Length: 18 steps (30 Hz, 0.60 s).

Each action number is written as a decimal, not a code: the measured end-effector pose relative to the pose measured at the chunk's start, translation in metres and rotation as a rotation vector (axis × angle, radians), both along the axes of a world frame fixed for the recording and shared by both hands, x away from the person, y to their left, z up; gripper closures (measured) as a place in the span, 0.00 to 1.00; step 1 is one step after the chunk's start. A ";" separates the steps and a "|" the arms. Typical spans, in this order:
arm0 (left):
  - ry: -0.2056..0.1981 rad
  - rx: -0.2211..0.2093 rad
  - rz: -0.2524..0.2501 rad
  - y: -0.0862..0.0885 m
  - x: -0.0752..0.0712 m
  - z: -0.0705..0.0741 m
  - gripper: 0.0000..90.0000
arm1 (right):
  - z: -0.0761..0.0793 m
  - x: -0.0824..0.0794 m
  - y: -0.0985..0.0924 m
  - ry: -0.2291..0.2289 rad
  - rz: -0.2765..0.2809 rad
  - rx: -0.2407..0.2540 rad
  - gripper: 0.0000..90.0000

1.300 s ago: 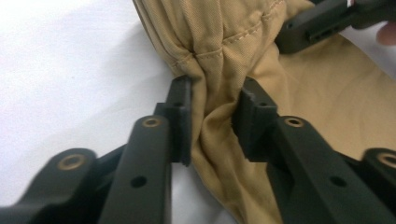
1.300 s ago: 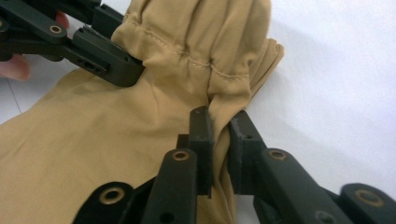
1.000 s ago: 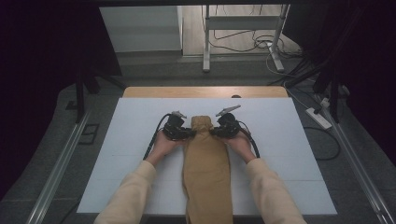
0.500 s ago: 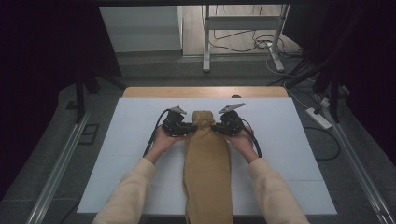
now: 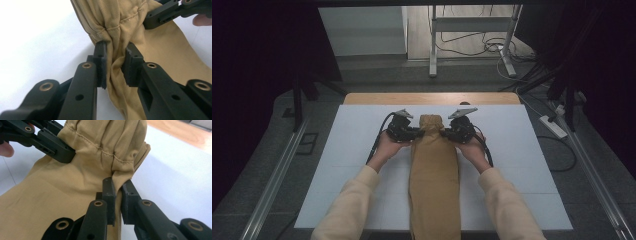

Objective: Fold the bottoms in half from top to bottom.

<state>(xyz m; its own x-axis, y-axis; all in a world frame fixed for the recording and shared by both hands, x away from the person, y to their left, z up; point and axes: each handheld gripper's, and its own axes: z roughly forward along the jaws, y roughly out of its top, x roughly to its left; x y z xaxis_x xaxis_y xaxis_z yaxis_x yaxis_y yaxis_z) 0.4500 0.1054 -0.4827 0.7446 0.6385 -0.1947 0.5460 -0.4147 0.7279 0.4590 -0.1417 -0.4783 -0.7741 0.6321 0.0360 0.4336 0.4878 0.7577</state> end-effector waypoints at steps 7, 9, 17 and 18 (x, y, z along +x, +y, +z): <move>-0.023 -0.011 0.000 0.000 0.001 0.010 0.83 | 0.014 0.000 -0.003 -0.025 -0.002 0.010 0.92; -0.016 -0.013 -0.002 0.000 0.001 0.009 0.83 | 0.014 0.000 -0.003 -0.024 0.001 0.010 0.92; -0.019 -0.009 -0.005 0.000 0.002 0.009 0.83 | 0.012 0.001 -0.003 -0.015 -0.002 0.015 0.92; -0.021 -0.013 -0.005 0.001 0.002 0.009 0.83 | 0.013 0.001 -0.003 -0.018 -0.001 0.013 0.92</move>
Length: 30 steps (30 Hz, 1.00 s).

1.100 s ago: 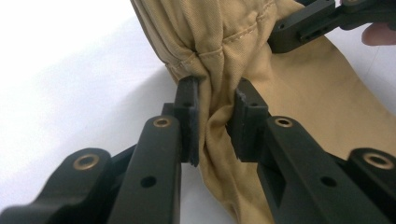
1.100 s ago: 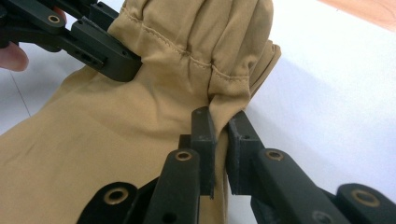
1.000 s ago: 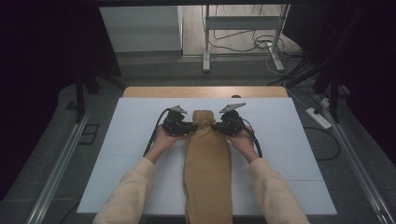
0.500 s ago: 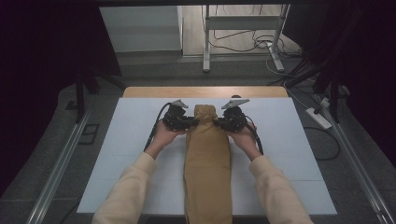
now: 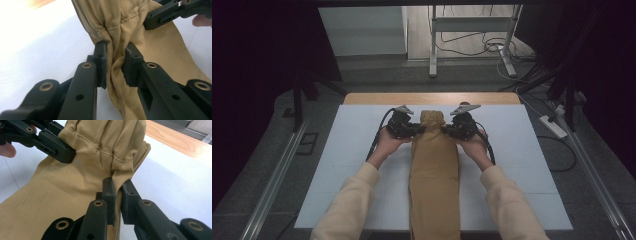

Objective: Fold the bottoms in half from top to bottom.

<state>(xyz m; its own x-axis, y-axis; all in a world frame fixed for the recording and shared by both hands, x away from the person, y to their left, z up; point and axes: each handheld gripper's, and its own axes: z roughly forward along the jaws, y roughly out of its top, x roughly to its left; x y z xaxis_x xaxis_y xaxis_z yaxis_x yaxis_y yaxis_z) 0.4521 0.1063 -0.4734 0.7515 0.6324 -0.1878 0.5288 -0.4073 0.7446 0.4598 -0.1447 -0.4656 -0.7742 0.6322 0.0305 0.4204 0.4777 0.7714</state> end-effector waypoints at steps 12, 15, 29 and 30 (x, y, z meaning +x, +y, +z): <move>-0.081 -0.018 0.017 0.004 0.013 0.049 0.83 | 0.045 0.010 0.005 -0.096 -0.027 0.017 0.93; -0.082 -0.019 0.012 0.005 0.014 0.049 0.83 | 0.050 0.011 0.004 -0.104 -0.025 0.021 0.92; -0.061 -0.004 0.011 0.004 0.013 0.035 0.83 | 0.034 0.012 0.004 -0.071 -0.027 0.014 0.92; -0.061 -0.004 0.011 0.004 0.013 0.035 0.83 | 0.033 0.012 0.004 -0.071 -0.028 0.012 0.92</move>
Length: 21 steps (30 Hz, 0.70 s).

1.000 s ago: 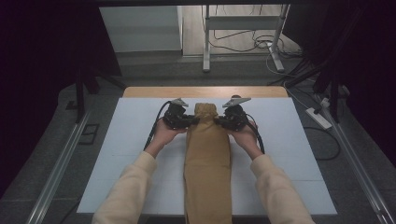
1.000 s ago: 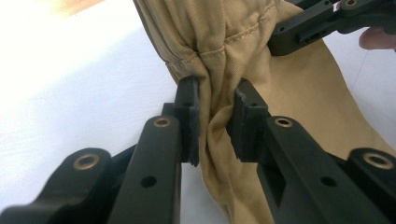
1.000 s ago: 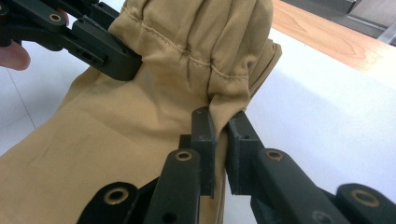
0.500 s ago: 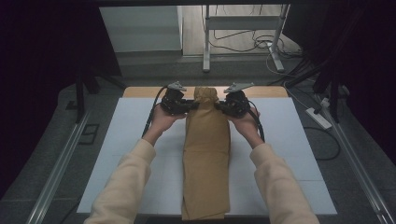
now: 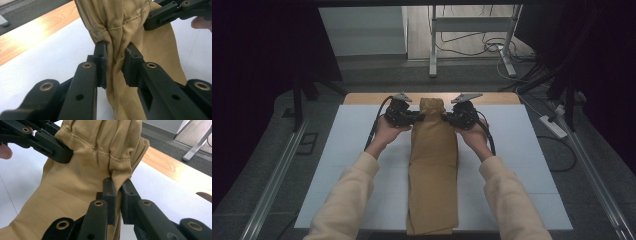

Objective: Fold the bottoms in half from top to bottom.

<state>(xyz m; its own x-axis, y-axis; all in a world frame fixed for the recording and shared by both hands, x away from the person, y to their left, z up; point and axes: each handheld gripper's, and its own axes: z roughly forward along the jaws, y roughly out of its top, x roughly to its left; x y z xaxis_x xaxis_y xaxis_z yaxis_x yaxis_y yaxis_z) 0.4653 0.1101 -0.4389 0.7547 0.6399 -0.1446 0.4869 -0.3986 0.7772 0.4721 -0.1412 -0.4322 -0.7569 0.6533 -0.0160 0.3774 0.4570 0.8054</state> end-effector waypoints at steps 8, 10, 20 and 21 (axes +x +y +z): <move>-0.001 0.003 -0.002 0.000 -0.001 -0.001 0.83 | -0.002 0.000 -0.001 0.002 -0.004 0.006 0.92; -0.001 0.003 -0.004 0.000 -0.002 -0.002 0.83 | -0.003 -0.002 -0.001 0.003 -0.002 0.005 0.92; -0.012 0.003 -0.003 -0.002 -0.005 -0.005 0.84 | -0.009 -0.005 -0.003 0.005 0.000 0.014 0.93; -0.015 0.005 -0.003 -0.002 -0.005 -0.005 0.84 | -0.008 -0.004 -0.003 0.002 -0.002 0.010 0.93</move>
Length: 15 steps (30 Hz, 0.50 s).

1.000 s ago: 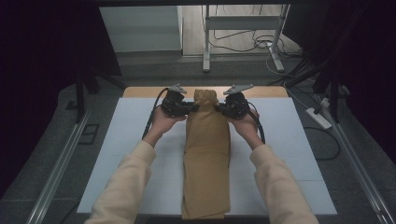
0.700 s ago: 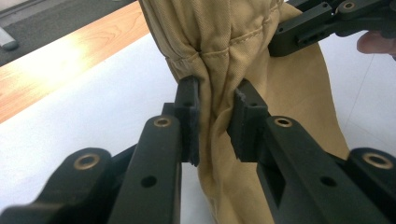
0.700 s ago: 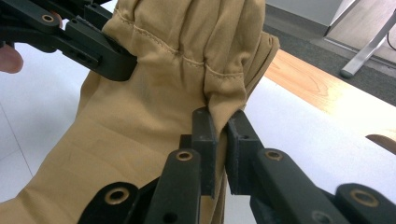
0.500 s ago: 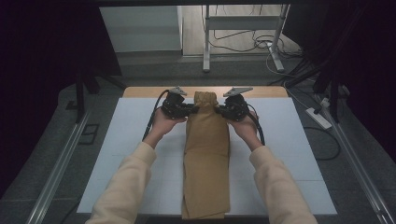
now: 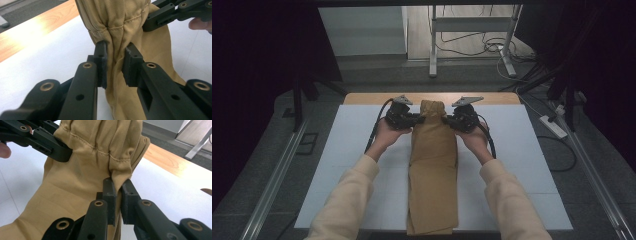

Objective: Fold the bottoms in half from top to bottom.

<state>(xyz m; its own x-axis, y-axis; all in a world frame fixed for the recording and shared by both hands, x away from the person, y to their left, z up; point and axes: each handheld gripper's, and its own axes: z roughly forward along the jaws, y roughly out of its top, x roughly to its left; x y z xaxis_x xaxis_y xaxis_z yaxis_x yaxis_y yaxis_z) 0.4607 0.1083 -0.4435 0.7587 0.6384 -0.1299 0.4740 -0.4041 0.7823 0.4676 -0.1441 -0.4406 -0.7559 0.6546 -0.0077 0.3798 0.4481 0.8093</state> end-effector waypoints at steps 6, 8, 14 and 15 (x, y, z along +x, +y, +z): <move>-0.010 -0.010 0.004 0.001 0.009 0.007 0.84 | 0.005 0.005 0.001 -0.023 -0.008 -0.008 0.93; -0.019 -0.009 0.007 0.001 0.014 0.012 0.84 | 0.009 0.009 0.002 -0.034 -0.011 -0.011 0.93; -0.048 -0.025 0.013 0.002 0.022 0.029 0.84 | 0.028 0.020 0.002 -0.064 -0.026 0.007 0.93; -0.048 -0.024 0.011 0.003 0.022 0.029 0.84 | 0.029 0.020 0.002 -0.065 -0.025 0.007 0.93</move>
